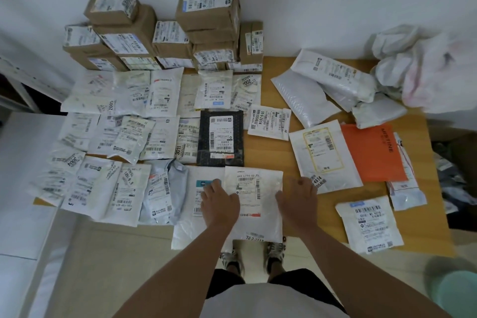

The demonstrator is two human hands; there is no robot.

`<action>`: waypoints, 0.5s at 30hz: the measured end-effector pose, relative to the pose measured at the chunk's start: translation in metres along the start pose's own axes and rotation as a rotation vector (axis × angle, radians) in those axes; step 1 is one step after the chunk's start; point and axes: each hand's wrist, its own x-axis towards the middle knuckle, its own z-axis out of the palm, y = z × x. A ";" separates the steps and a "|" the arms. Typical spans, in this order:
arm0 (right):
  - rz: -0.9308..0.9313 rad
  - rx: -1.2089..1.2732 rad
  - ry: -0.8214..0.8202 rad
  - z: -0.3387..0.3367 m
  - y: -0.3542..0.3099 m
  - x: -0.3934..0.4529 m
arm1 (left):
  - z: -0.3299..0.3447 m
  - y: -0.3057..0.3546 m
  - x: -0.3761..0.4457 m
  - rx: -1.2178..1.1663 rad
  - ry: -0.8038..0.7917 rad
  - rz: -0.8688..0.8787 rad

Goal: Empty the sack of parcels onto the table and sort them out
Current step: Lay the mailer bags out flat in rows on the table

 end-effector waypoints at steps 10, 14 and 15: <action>0.426 -0.042 -0.120 -0.065 0.065 0.095 | 0.014 0.066 0.018 -0.034 -0.158 0.317; 0.406 -0.124 -0.091 -0.068 0.070 0.103 | 0.019 0.093 0.019 -0.096 -0.279 0.287; 0.403 -0.093 -0.062 -0.069 0.071 0.105 | 0.019 0.098 0.020 -0.123 -0.294 0.274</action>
